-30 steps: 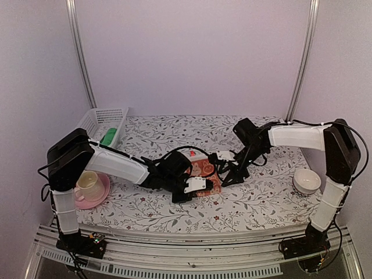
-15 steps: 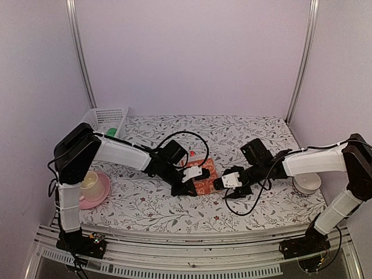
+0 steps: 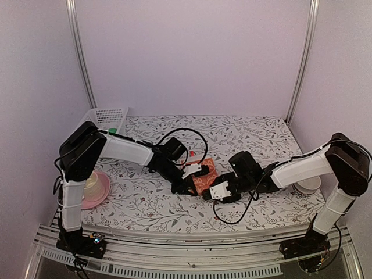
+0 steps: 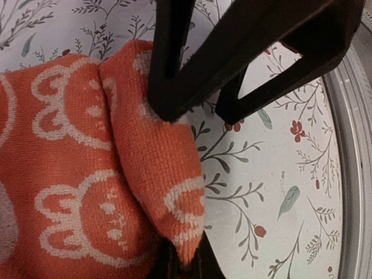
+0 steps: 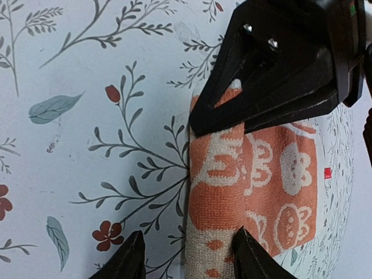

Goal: Roll the towels
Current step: Roll the towel at the center of the board.

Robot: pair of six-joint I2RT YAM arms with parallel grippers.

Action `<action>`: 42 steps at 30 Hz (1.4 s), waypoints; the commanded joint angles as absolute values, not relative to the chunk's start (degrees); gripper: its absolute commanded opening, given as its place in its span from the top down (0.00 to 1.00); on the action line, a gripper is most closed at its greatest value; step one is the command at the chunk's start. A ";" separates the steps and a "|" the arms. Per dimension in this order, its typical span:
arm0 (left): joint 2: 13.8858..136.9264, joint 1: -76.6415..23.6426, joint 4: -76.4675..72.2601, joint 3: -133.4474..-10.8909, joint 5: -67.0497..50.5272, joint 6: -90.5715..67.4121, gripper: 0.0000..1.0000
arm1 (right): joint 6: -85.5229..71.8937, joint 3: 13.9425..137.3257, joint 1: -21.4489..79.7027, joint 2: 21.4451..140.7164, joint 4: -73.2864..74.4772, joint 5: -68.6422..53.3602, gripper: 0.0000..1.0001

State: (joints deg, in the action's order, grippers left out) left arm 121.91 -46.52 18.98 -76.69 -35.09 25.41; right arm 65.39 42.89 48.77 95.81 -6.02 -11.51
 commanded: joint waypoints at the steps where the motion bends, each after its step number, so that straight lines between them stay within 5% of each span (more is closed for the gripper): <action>1: 126.77 -46.17 27.59 -75.24 -33.89 25.43 1.00 | 64.34 42.75 49.31 98.90 -11.50 -4.48 0.49; 6: 127.39 -45.92 28.52 -75.94 -34.28 25.75 1.00 | 65.05 42.82 49.64 100.32 -12.39 -2.81 0.61; 13: 126.48 -45.27 28.77 -75.86 -33.15 26.19 1.00 | 65.66 42.96 50.11 101.27 -11.09 -2.56 0.93; 15: 124.49 -45.34 27.68 -74.48 -31.27 25.87 0.91 | 65.21 44.02 50.12 101.80 -8.92 -2.95 0.96; 20: 117.34 -45.39 24.44 -71.06 -24.95 24.28 0.53 | 63.47 47.01 50.04 102.34 -2.02 -5.79 0.97; 25: 106.80 -46.71 16.06 -63.52 -16.96 21.87 0.37 | 61.29 52.45 49.09 103.14 7.33 -11.32 0.97; 31: 99.04 -51.49 3.38 -53.29 -3.92 22.73 0.39 | 58.97 65.18 46.41 109.14 24.29 -19.72 0.97; 42: 93.15 -59.38 -20.10 -38.31 9.72 35.85 0.60 | 57.16 87.44 41.57 126.84 53.56 -30.81 0.95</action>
State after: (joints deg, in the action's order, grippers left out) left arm 94.70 -57.41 -8.40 -39.92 3.51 29.76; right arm 58.52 82.94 42.89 120.29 37.76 -26.09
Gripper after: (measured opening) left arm 0.445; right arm 0.048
